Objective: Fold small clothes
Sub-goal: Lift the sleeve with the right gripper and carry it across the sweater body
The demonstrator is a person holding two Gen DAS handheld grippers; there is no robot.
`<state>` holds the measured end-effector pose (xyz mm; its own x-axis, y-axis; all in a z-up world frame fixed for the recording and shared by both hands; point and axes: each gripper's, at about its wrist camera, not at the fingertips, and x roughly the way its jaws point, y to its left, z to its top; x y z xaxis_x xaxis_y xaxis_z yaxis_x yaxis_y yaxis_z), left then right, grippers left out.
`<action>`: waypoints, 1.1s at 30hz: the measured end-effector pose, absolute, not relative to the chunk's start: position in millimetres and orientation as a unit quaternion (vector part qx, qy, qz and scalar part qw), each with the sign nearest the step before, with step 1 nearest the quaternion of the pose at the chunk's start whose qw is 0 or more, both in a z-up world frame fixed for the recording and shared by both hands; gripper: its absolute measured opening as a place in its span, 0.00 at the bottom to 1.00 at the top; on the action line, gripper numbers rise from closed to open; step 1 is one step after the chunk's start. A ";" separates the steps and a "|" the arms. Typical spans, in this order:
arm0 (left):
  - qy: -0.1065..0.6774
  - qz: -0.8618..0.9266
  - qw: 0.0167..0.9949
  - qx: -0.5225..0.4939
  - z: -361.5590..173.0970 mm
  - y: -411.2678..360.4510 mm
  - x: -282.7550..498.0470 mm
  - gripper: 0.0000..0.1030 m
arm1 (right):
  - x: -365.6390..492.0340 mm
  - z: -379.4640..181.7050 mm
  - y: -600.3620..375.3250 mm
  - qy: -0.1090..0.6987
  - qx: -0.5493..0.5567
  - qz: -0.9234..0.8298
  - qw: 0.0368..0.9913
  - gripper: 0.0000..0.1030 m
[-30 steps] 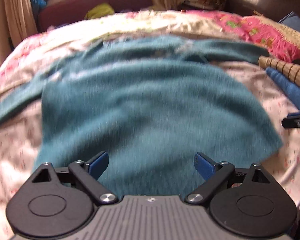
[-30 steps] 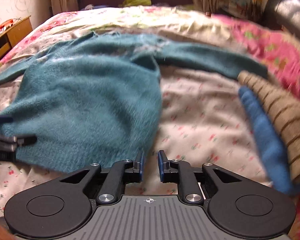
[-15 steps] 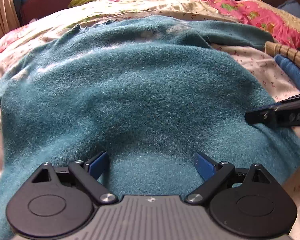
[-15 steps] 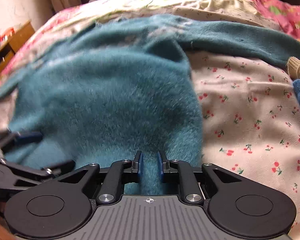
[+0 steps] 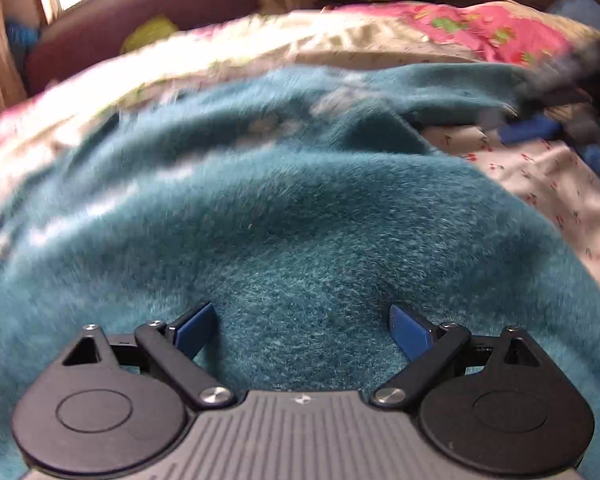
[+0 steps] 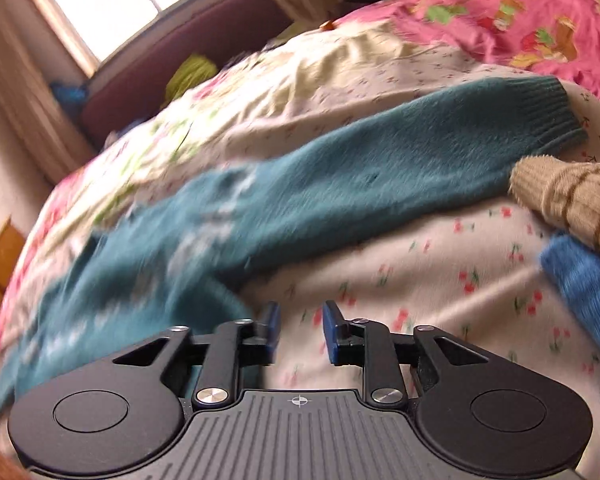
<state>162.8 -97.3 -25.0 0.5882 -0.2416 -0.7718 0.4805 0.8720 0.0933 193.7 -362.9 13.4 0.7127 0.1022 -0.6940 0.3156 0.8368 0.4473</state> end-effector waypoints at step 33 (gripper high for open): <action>0.350 -0.228 0.909 0.019 -30.9 -104.4 200.5 1.00 | 195.3 -35.3 -412.4 0.194 0.478 -0.178 0.838 0.40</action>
